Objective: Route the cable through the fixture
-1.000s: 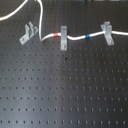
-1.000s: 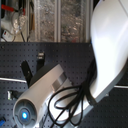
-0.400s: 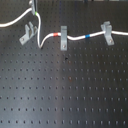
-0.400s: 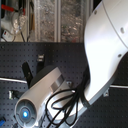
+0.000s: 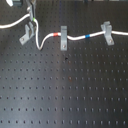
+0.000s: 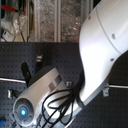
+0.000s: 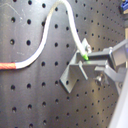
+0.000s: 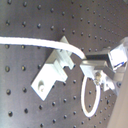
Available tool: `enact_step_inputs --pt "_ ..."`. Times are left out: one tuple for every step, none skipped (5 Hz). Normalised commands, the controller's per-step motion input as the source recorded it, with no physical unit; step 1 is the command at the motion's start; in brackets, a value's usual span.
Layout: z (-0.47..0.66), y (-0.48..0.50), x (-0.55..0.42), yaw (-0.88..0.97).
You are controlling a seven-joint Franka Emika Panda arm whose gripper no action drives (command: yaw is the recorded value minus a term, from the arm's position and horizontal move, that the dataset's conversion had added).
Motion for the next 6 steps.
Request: enact_step_inputs --pt "0.26 0.314 -0.024 0.01" --pt "0.26 0.242 -0.096 0.0" --pt "0.05 0.114 -0.164 0.0" --pt "0.04 0.004 -0.225 0.0" --pt "0.07 -0.141 -0.379 0.0" --pt "0.02 -0.154 -0.368 0.0"
